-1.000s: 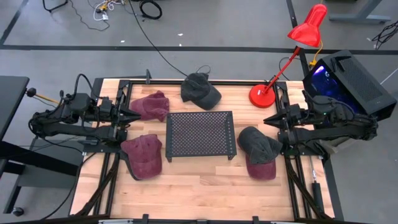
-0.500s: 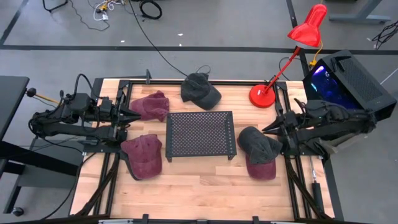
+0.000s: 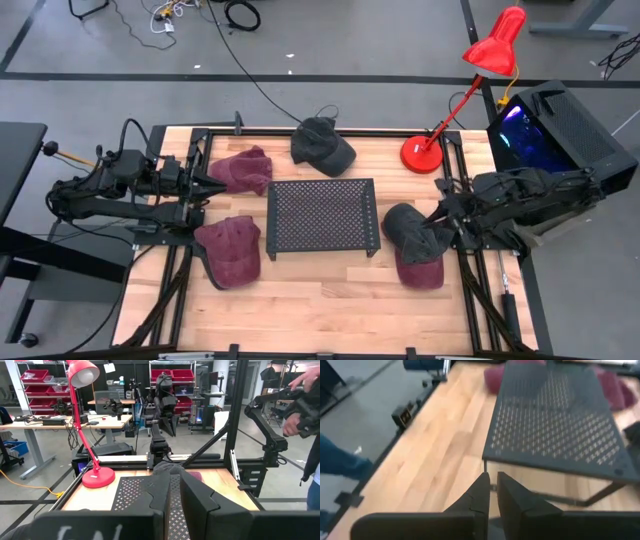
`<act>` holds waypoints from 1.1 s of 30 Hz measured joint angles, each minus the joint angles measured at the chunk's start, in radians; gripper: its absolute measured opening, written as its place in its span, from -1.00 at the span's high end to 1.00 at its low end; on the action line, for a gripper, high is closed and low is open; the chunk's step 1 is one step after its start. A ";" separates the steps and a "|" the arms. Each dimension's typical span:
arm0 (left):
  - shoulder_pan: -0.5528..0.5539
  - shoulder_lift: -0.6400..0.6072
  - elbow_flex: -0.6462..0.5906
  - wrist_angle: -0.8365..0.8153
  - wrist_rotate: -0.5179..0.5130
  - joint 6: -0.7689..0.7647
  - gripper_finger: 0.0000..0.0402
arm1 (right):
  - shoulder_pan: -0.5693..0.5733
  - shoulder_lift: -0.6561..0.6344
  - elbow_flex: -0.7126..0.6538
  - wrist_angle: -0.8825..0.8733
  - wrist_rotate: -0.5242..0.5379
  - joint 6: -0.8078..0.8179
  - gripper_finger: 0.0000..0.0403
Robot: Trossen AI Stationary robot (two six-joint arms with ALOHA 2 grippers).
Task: Pick & Place hat
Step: Put the bottom right black cap on the shelf
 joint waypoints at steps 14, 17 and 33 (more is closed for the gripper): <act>0.000 0.000 0.000 0.000 0.000 0.000 0.76 | 0.000 0.077 0.000 -0.029 0.000 -0.016 0.81; 0.000 0.000 0.000 0.000 0.000 0.000 0.76 | 0.000 0.091 0.000 -0.029 0.001 -0.033 0.81; 0.000 0.000 0.000 0.000 0.000 0.000 0.76 | -0.002 0.234 0.118 -0.205 0.051 -0.086 0.81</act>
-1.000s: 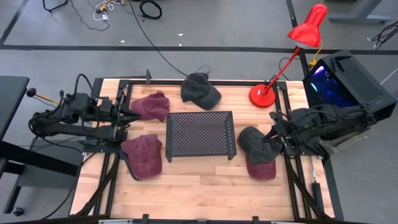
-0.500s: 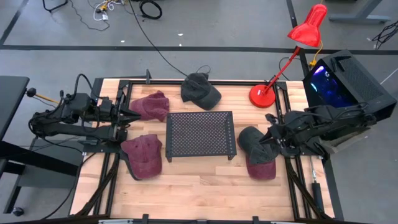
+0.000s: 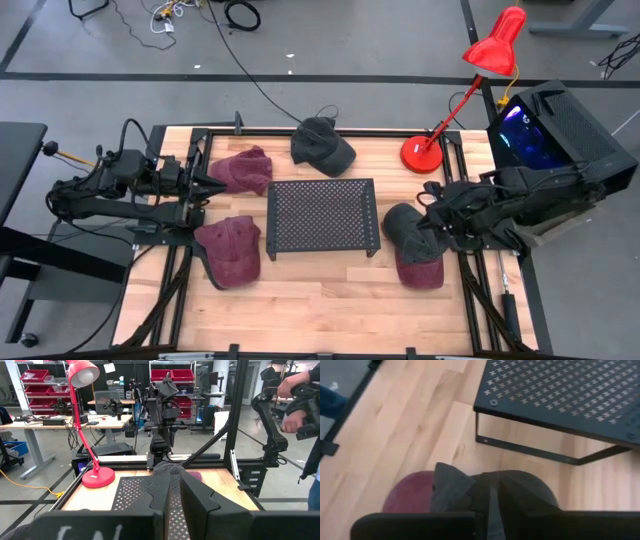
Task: Pick & Place hat
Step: Put the bottom right black cap on the shelf
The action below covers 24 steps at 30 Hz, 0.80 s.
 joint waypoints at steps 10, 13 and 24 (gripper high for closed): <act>0.000 0.000 0.000 0.000 0.000 0.000 0.76 | 0.000 0.093 0.131 -0.128 -0.002 0.000 0.81; 0.000 0.000 0.000 0.000 0.000 0.000 0.76 | 0.000 0.106 0.149 -0.181 -0.006 0.000 0.81; 0.000 0.000 0.000 0.000 0.000 0.000 0.76 | 0.032 0.138 0.161 -0.368 -0.032 0.000 0.77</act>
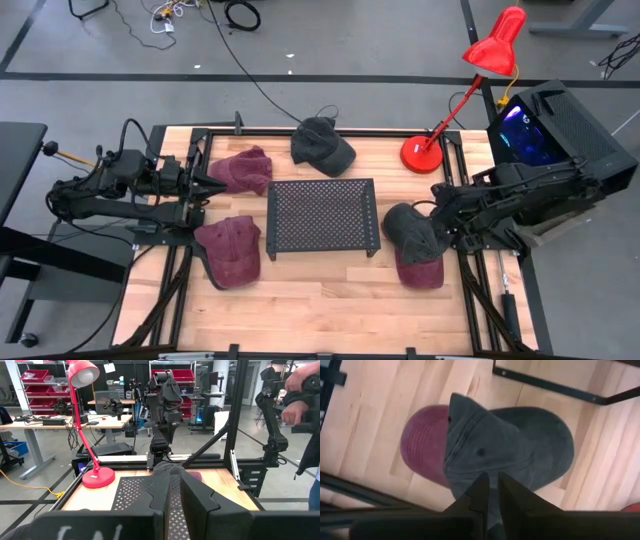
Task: Pick & Place hat
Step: Put the bottom right black cap on the shelf
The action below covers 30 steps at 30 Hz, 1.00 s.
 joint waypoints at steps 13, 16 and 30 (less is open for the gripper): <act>0.000 0.000 0.000 0.000 0.000 0.000 0.76 | 0.033 0.060 0.000 0.003 0.022 0.006 0.35; 0.000 0.000 0.000 0.000 0.000 0.000 0.76 | 0.017 0.072 0.000 0.001 0.033 0.003 0.28; 0.000 0.000 0.000 0.000 0.000 0.000 0.76 | 0.021 0.087 -0.061 -0.028 -0.038 0.026 0.13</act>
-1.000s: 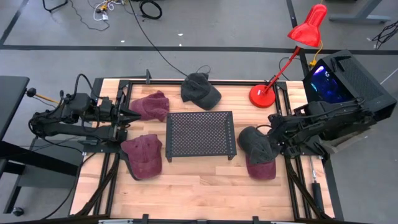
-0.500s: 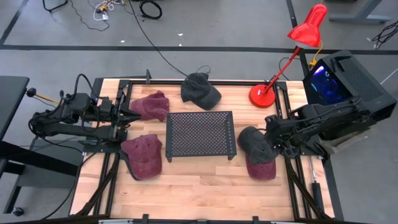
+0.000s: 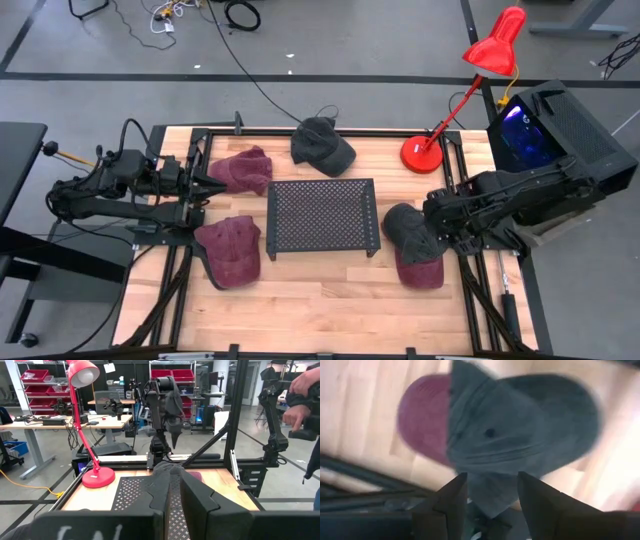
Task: Pick & Place hat
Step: Put the bottom right black cap on the shelf
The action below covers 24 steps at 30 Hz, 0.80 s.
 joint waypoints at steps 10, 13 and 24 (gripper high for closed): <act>0.000 0.000 0.000 0.000 0.000 0.000 0.76 | 0.134 0.002 -0.063 0.039 -0.100 0.095 0.13; 0.000 0.000 0.000 0.000 0.000 0.000 0.76 | 0.165 0.002 -0.081 0.080 -0.132 0.119 0.13; 0.000 0.000 0.000 0.000 0.000 0.000 0.76 | 0.240 0.002 -0.172 0.227 -0.147 0.209 0.13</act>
